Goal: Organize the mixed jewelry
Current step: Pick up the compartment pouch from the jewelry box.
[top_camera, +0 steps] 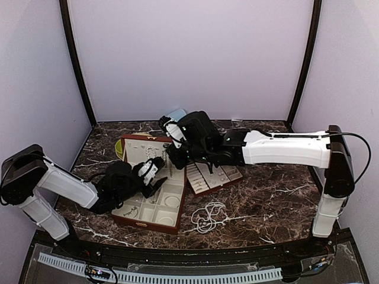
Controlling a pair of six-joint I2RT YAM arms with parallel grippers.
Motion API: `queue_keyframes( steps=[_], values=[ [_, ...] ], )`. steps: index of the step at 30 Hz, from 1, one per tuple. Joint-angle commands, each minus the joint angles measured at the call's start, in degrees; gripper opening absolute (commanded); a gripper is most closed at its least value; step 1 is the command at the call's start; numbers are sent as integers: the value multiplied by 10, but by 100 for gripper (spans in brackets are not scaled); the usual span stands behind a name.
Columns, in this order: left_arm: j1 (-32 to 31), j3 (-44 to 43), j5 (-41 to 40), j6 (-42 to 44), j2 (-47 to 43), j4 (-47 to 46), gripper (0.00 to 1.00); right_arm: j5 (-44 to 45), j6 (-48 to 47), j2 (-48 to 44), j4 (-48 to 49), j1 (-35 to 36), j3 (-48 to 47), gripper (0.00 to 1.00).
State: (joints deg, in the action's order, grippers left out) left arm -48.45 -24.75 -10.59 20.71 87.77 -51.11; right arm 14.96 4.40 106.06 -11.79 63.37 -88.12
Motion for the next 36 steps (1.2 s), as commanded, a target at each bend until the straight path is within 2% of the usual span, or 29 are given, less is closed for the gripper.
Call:
queue_keyframes(
  steps=[1, 19, 36],
  values=[
    [-2, -7, -16, 10, 3, -21, 60, -11, 11, -25, 33, 5, 9, 2],
    [-2, -28, -6, 32, 37, -43, 60, -19, 17, -19, 33, 6, 11, 2],
    [-2, -12, -9, -18, 57, 4, 38, -23, 20, -21, 35, 6, 10, 3]
  ],
)
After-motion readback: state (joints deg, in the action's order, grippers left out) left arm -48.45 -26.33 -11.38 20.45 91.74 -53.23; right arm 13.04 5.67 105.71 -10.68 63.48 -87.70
